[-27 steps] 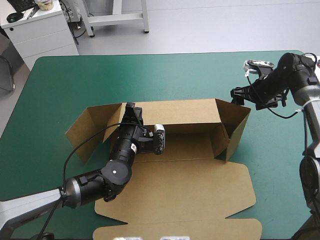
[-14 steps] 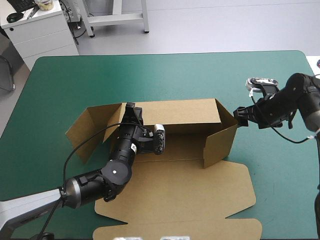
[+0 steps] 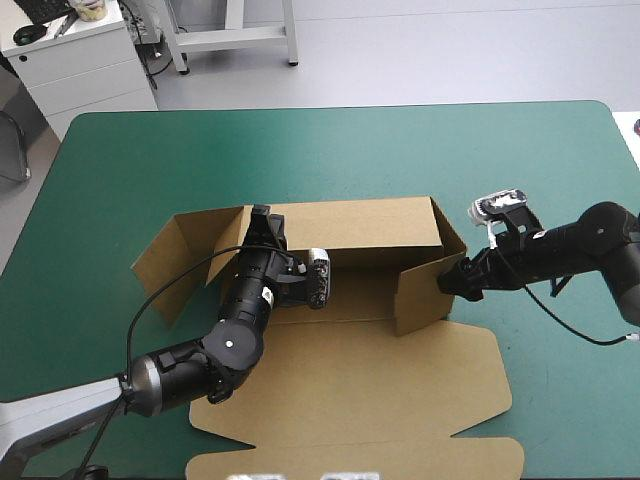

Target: Fold the box

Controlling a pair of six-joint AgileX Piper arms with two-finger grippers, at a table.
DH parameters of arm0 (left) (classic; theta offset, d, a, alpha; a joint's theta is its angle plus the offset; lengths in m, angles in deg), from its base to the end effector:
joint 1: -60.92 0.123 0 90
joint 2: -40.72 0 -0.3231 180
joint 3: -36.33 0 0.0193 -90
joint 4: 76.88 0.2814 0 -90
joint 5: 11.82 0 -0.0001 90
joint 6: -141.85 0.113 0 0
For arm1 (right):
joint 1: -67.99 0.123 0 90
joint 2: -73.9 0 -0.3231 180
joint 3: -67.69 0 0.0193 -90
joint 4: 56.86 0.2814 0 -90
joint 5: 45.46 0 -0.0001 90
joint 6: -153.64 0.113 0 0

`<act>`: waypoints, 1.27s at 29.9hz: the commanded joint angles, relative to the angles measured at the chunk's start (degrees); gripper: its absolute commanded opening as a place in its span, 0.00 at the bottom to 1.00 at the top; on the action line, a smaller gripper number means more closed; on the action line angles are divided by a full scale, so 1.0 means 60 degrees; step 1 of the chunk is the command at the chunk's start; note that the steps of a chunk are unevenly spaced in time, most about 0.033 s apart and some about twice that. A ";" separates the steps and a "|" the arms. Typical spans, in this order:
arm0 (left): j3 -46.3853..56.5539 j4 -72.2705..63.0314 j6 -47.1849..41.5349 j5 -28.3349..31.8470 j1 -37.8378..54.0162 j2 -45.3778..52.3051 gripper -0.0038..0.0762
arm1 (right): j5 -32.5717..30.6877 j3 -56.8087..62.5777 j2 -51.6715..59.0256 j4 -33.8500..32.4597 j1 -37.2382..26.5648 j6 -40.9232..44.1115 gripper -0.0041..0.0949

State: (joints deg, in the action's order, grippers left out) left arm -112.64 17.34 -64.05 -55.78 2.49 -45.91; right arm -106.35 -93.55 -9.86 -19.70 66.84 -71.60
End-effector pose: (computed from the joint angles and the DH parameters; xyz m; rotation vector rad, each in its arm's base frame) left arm 0.2310 -0.2264 0.2994 1.4921 1.2766 0.8845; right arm 0.2814 0.0540 0.3133 -0.6752 2.4918 0.6009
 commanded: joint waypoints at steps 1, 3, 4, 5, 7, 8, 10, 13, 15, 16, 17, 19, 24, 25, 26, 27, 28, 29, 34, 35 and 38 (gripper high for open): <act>-0.0164 0.0164 -0.0079 0.0096 -0.0084 0.0246 0.04 | 0.0366 0.0163 0.0301 0.1041 -0.0041 -0.1029 0.83; -0.0164 0.0164 -0.0079 0.0096 -0.0084 0.0246 0.04 | 0.0464 0.0328 0.0301 0.1209 -0.0041 -0.1262 0.83; -0.0164 0.0164 -0.0079 0.0096 -0.0084 0.0246 0.04 | 0.0558 0.0430 0.0301 0.1302 -0.0041 -0.1349 0.83; -0.0164 0.0164 -0.0079 0.0096 -0.0084 0.0246 0.04 | 0.0608 0.0550 0.0301 0.1414 -0.0041 -0.1496 0.83; -0.0164 0.0164 -0.0079 0.0096 -0.0084 0.0246 0.04 | 0.0674 0.0777 0.0301 0.1657 -0.0022 -0.1752 0.83; -0.0164 0.0164 -0.0079 0.0096 -0.0084 0.0246 0.04 | 0.0743 0.0935 0.0301 0.1881 0.0041 -0.1985 0.83; -0.0164 0.0122 -0.0079 0.0096 -0.0084 0.0246 0.04 | 0.1042 0.1122 0.0398 0.2163 0.0242 -0.2244 0.83; -0.0164 0.0045 -0.0079 0.0096 -0.0084 0.0246 0.04 | 0.2357 0.1521 0.0673 0.2280 0.0871 -0.2282 0.83; -0.0164 0.0045 -0.0079 0.0096 -0.0084 0.0246 0.04 | 0.3196 0.1757 0.0892 0.2257 0.1341 -0.2203 0.83; -0.0164 0.0039 -0.0079 0.0096 -0.0084 0.0246 0.04 | 0.3670 0.1892 0.1020 0.2257 0.1603 -0.2134 0.83; -0.0164 0.0039 -0.0079 0.0096 -0.0084 0.0246 0.04 | 0.4152 0.2034 0.1160 0.2257 0.1849 -0.1982 0.83; -0.0164 0.0039 -0.0079 0.0096 -0.0084 0.0246 0.04 | 0.4988 0.2349 0.1416 0.2239 0.2271 -0.1680 0.83; -0.0164 0.0059 -0.0079 0.0096 -0.0084 0.0246 0.04 | 0.6561 0.3125 0.1830 0.2139 0.3103 -0.1093 0.83; -0.0164 0.0071 -0.0079 0.0096 -0.0084 0.0246 0.04 | 0.6797 0.3233 0.1830 0.2139 0.3262 -0.1077 0.83; -0.0164 0.0098 -0.0079 0.0096 -0.0084 0.0246 0.04 | 0.7095 0.3314 0.1830 0.2139 0.3465 -0.1077 0.81; -0.0164 0.0098 -0.0079 0.0096 -0.0084 0.0246 0.04 | 0.7453 0.3401 0.1830 0.2139 0.3668 -0.1057 0.79; -0.0164 0.0115 -0.0079 0.0096 -0.0084 0.0246 0.04 | 0.7720 0.3420 0.1830 0.2139 0.3879 -0.1059 0.77; -0.0164 0.0105 -0.0079 0.0096 -0.0084 0.0246 0.04 | 0.8080 0.3420 0.1830 0.2139 0.4085 -0.1034 0.73; -0.0164 0.0105 -0.0079 0.0096 -0.0084 0.0246 0.04 | 0.9340 0.3425 0.1813 0.2181 0.4653 -0.0996 0.46; -0.0164 0.0105 -0.0079 0.0096 -0.0084 0.0246 0.04 | 0.9355 0.3425 0.1813 0.2181 0.4668 -0.0996 0.36; -0.0164 0.0146 -0.0079 0.0096 -0.0084 0.0246 0.04 | 0.9355 0.3425 0.1813 0.2181 0.4668 -0.1072 0.07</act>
State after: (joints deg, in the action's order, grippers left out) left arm -112.57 16.03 -64.16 -57.84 2.49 -45.84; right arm -52.50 -71.16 -0.23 -7.91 94.10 -77.26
